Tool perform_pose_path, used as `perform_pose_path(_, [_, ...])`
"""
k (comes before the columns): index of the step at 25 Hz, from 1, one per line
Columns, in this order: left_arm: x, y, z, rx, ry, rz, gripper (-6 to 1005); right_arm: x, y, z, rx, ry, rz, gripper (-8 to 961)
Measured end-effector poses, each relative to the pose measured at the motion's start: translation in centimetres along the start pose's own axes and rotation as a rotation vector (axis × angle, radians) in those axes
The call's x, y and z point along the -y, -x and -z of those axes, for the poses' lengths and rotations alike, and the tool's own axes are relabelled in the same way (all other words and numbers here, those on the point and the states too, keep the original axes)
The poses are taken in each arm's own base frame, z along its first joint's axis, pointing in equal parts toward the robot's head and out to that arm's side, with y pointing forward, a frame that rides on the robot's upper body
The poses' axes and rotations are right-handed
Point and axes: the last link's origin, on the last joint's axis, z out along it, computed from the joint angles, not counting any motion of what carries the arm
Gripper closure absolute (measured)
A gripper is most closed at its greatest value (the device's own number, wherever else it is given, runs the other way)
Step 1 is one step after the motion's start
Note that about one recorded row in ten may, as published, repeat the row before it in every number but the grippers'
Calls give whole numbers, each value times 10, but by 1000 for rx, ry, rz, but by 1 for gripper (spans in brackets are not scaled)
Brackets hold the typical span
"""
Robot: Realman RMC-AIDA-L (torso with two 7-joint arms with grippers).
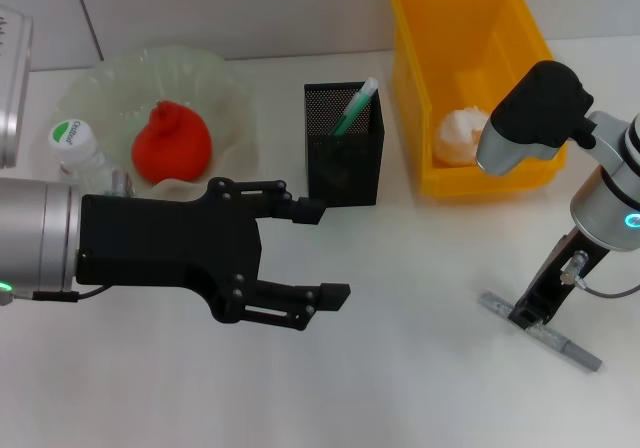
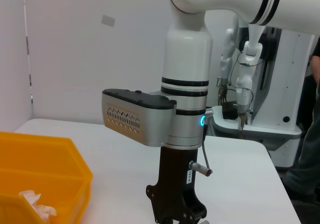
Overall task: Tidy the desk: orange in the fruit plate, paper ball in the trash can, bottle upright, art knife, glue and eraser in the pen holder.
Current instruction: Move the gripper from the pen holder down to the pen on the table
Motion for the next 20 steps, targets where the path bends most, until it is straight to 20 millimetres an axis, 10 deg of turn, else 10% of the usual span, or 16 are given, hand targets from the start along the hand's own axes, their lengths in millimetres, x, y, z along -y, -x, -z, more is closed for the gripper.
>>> perform_pose_path(20, [1, -2, -1, 0, 2, -6, 154, 0, 0, -1, -7, 4, 1, 858])
